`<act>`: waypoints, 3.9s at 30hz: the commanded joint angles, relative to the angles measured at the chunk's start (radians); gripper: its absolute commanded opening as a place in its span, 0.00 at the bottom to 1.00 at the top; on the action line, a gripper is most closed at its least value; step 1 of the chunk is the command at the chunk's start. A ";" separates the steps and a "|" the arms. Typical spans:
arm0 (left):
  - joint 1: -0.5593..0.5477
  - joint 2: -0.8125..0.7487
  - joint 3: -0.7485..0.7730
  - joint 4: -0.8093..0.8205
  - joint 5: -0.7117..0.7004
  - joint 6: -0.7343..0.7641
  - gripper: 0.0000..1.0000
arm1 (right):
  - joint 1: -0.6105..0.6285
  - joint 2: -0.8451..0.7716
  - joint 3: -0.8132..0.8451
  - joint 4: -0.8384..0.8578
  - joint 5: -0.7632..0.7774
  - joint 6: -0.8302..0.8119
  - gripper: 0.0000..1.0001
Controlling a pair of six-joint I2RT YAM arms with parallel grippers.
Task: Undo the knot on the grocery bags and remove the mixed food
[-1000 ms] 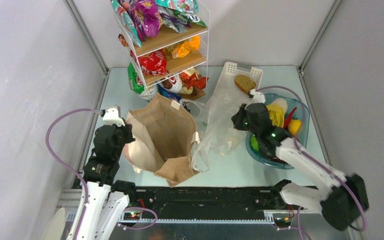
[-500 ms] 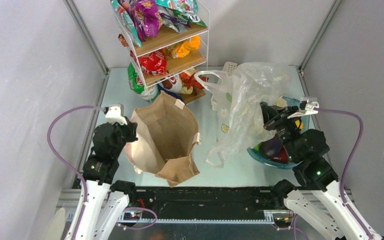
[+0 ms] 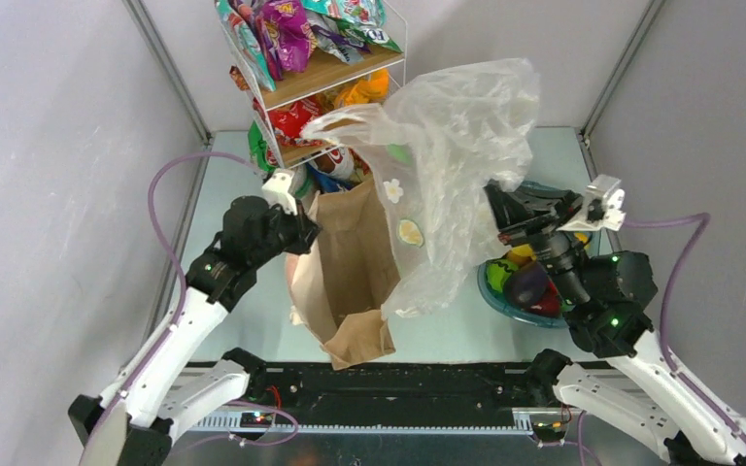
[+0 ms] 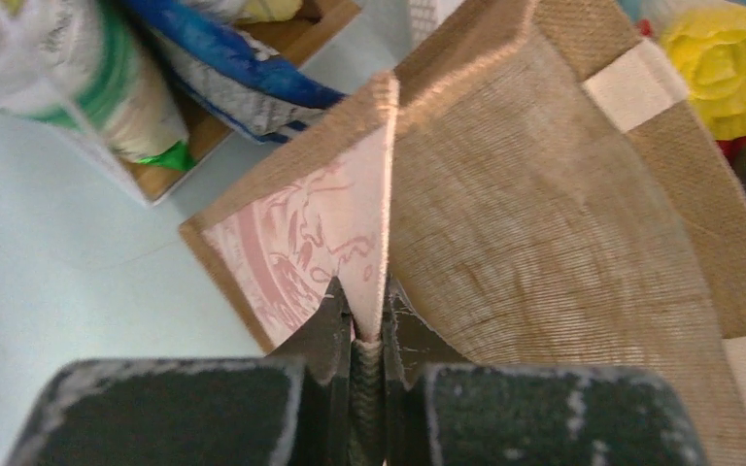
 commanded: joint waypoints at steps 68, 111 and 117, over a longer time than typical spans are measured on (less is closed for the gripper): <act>0.011 0.017 0.097 0.042 -0.102 0.070 0.01 | 0.277 0.409 0.097 -0.554 -0.197 0.187 0.92; 0.044 -0.225 0.052 -0.122 -0.236 -0.016 0.95 | 0.237 0.817 0.589 -0.480 -0.137 -0.125 0.99; 0.084 -0.256 0.019 -0.125 -0.256 -0.011 0.97 | 0.232 1.015 0.519 -0.355 -0.120 -0.093 0.68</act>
